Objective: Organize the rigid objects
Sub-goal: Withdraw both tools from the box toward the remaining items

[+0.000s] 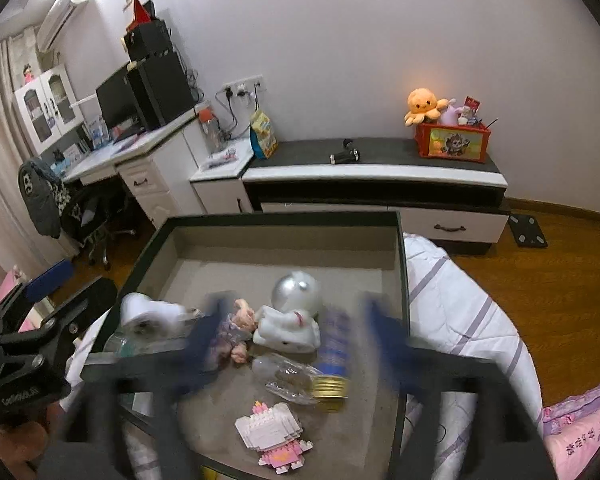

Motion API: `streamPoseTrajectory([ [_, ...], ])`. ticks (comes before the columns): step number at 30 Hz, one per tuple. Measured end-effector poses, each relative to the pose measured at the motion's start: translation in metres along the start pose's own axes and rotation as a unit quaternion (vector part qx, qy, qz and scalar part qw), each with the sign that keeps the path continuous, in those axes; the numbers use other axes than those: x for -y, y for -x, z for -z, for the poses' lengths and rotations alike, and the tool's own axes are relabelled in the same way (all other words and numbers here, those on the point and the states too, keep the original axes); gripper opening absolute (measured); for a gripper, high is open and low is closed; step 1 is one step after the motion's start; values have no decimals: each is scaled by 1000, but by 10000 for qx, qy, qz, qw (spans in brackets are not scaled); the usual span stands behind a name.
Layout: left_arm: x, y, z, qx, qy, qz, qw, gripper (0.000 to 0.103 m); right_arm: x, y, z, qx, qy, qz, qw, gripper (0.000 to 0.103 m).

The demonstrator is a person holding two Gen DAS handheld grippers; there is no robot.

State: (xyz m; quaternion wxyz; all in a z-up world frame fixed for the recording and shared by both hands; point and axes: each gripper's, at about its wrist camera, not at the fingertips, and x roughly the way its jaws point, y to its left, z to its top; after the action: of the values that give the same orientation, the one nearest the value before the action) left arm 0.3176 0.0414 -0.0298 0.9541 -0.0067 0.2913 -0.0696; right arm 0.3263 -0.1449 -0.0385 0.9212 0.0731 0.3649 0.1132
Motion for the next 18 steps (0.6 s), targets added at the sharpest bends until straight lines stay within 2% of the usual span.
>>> streamPoseTrajectory([
  [3,-3,9,2,26,46,-60,10000,103,-1,8,-1,63,-15,125,9999,96],
  [4,-4,15,4,45,77,-59,9999,103,-1,13,-1,111,-33,150,9998,103],
  [12,-4,57,17,245,106,-79,9996,103,-5,48,6,347,-35,121,9993,103],
  [18,-1,92,32,304,102,-57,9995,103,-7,78,26,478,-57,100,9988,103],
])
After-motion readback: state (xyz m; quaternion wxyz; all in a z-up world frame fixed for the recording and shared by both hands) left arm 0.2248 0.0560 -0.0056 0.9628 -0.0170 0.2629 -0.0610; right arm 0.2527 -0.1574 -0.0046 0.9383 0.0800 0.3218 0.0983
